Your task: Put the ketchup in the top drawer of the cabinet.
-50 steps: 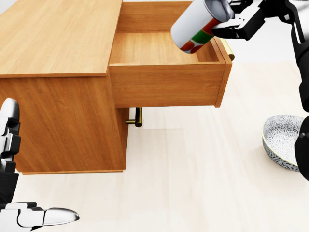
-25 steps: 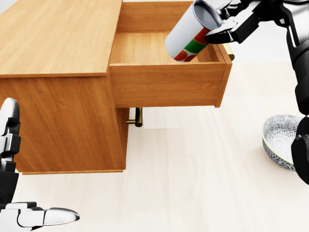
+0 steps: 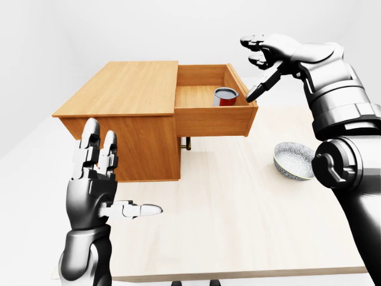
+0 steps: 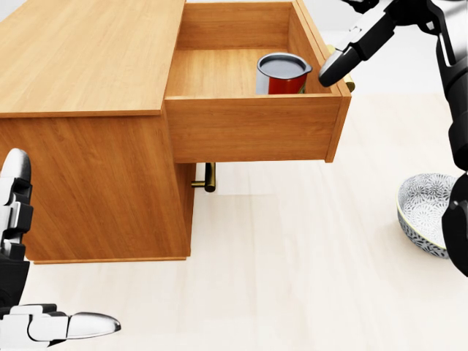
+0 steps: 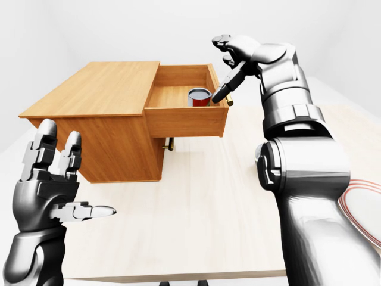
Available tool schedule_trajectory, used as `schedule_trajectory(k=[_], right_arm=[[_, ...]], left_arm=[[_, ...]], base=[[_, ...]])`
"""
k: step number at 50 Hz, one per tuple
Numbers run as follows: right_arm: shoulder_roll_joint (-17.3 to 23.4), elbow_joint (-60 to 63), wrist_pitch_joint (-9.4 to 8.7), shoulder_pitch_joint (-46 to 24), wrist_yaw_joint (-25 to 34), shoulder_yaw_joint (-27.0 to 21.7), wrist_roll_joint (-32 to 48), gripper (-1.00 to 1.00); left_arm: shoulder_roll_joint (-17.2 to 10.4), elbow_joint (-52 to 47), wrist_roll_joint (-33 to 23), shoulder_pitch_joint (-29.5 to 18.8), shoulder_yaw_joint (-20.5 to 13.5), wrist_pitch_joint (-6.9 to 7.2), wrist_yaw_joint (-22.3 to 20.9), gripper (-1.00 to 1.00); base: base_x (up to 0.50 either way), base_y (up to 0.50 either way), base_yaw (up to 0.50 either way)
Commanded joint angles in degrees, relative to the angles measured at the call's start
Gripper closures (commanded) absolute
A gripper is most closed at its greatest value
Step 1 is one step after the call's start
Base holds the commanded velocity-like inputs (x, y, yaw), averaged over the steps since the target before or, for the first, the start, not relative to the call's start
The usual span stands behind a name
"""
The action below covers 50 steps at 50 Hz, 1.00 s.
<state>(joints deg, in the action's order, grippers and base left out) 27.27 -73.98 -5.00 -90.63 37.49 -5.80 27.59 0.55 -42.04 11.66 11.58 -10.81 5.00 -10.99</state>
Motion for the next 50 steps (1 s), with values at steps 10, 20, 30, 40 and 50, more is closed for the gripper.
schedule_trajectory(k=[10,20,30,40,50], right_arm=[[1.61,0.85,0.0,-4.17,2.07,0.47,1.3,-1.0],[4.23,4.05,0.0,-9.71,2.51,2.43,5.34,-1.0],[8.24,10.69,0.0,-13.62,2.51,2.11,8.23,-1.0],[12.06,41.8,0.0,-4.53,2.51,1.29,13.49,-1.0],[12.82,81.61,0.0,16.99,2.51,-3.62,18.67,-1.0]], left_arm=[[-0.06,0.42,-0.36,-0.08,0.37,0.0,0.24,-1.0],[0.0,0.17,-0.26,0.18,0.36,0.0,0.19,-1.0],[0.14,-0.17,-0.41,0.64,0.63,0.0,0.13,-1.0],[0.18,-0.39,-0.34,0.95,0.67,0.0,-0.04,-1.0],[0.12,-0.92,0.25,0.58,-0.09,0.0,-0.06,-1.0]], base=[[0.0,0.0,0.0],[0.0,0.0,0.0],[0.0,0.0,0.0],[0.0,0.0,0.0],[0.0,0.0,0.0]])
